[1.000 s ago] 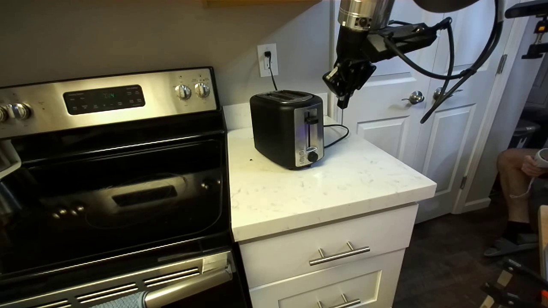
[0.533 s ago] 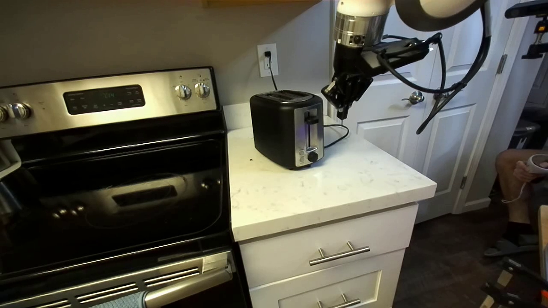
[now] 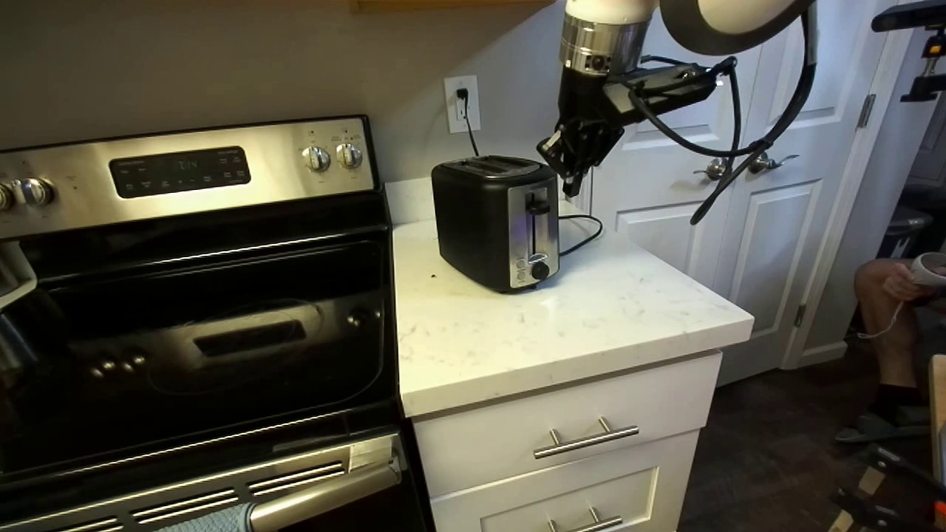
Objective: Push the black toaster lever fully downwards
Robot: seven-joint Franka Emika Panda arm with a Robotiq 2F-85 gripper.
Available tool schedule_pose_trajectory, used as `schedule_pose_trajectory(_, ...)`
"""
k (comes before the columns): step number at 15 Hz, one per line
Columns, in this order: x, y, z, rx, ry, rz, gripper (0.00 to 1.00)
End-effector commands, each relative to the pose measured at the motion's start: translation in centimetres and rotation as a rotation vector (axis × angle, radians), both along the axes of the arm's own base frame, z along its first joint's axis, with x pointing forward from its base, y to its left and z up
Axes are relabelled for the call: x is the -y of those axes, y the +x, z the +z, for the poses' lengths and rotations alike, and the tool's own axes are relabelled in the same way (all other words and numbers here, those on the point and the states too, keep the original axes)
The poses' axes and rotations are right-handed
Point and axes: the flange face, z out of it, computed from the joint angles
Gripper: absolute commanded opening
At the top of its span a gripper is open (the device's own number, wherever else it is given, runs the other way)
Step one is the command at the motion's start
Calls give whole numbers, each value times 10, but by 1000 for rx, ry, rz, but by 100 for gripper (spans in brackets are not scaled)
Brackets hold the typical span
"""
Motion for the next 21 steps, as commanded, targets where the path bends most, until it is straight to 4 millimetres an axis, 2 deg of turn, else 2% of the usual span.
schedule_pose_trajectory(1,1,6,9,41,-9,24,0)
schedule_pose_trajectory(14,-20,20,-17,68,20,79,0)
schedule_pose_trajectory(21,-21,21,-25,82,28,90,0)
